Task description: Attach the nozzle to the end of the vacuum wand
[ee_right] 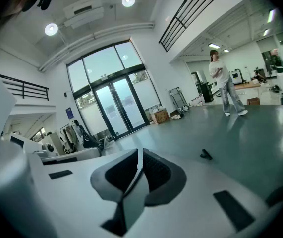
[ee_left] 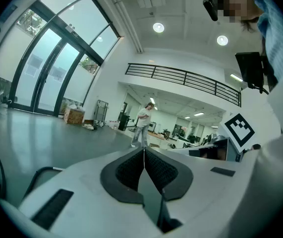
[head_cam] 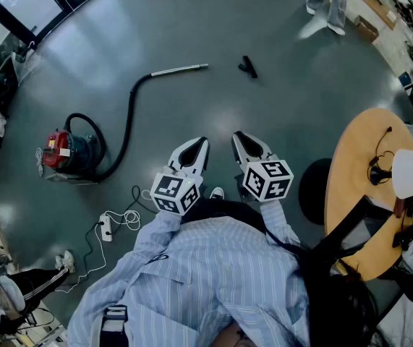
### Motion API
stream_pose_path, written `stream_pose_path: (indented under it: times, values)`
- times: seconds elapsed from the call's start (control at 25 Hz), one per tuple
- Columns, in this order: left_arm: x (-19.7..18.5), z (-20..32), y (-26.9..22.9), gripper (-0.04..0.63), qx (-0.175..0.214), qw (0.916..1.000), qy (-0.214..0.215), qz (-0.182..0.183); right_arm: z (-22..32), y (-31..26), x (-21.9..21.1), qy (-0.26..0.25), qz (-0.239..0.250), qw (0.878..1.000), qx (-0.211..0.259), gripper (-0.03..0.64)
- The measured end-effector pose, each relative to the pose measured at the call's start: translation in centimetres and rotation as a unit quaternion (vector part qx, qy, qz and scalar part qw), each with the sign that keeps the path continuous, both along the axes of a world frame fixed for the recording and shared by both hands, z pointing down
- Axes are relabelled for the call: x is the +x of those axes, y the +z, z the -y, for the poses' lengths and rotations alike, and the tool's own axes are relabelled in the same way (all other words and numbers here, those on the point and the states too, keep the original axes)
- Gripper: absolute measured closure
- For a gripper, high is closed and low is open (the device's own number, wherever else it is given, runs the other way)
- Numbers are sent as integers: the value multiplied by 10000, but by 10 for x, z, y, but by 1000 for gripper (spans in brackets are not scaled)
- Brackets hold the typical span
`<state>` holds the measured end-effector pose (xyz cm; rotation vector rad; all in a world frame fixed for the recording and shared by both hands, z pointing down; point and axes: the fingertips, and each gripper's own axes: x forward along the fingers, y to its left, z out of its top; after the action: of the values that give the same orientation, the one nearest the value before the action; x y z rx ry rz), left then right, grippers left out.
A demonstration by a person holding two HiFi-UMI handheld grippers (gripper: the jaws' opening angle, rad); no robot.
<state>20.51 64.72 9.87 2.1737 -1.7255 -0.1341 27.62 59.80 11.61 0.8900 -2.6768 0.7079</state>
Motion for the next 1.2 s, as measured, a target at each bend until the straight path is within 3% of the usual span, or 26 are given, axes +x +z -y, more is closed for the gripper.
stream_pose_path:
  times: [0.64,1.2]
  values:
    - [9,12,3,589,-36,9999,124,-77,9,-1,22,197,59,9997,125,581]
    - [-29,58,18,589,-198,9997,-27,-149,54,21,6,253,95,9996,-109,581]
